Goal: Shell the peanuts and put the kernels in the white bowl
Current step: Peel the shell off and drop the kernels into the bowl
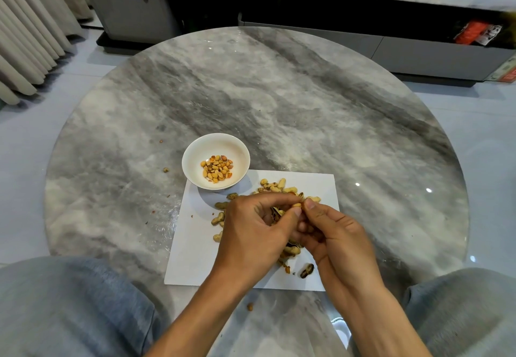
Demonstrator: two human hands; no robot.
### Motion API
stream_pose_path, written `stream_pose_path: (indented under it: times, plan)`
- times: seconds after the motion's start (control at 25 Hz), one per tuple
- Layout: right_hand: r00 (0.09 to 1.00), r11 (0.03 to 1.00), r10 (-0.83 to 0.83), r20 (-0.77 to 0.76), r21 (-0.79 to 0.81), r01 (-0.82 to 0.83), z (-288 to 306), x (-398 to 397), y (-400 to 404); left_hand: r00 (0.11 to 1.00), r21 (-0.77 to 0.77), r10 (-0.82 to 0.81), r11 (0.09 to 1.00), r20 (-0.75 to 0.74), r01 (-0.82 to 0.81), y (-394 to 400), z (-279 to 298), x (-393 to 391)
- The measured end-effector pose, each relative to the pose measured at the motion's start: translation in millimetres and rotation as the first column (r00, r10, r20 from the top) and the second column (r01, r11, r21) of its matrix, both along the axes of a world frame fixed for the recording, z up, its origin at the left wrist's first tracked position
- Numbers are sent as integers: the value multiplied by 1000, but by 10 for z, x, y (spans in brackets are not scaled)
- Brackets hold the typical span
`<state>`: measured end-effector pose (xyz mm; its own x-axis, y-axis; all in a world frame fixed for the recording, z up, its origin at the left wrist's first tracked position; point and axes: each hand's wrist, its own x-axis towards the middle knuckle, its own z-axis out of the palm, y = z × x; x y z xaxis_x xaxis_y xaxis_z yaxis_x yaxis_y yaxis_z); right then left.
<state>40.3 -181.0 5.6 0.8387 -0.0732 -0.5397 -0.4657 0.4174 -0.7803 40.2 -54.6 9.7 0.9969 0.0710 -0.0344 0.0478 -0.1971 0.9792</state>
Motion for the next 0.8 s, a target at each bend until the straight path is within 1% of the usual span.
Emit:
stream_pose_path:
  times: [0.08,0.2,0.28,0.44,0.48,0.6,0.64,0.68,0.72,0.76,0.8]
  plan:
    - [997,998,-39,-62,38,42,-7,8,-22,998,-55,20,998,-68,-23,11,4,8]
    - [992,998,-64,-110,7,65,-26,5,-44,995,-96,2,995,-103,-12,31,33,19]
    - [995,999,-36,-95,15,38,-11,-3,-38,994,-83,-39,996,-99,31,31,75,14]
    - [999,993,12,-52,120,-6,48,-8,-5,995,-80,-65,995,-78,59,61,-16,36]
    - [998,991,14,-54,130,-7,56,-6,-9,997,-43,-63,997,-50,61,60,-45,38]
    - [996,989,2,-90,147,11,42,-8,-12,993,172,-64,984,103,45,52,-97,29]
    - [994,989,-12,-106,148,28,35,-12,-11,992,201,-62,979,110,39,50,-96,26]
    - [992,987,-32,-122,152,50,20,-16,-8,996,189,-52,981,68,38,49,-81,23]
    - [990,984,-52,-132,163,74,14,-22,0,999,130,-32,991,-17,34,45,-63,25]
    - [987,979,-75,-141,179,100,1,-21,1,992,10,-6,1000,-129,7,45,-43,32]
    - [983,972,-100,-151,194,129,-8,-16,-4,965,-149,16,987,-261,-56,47,-25,48]
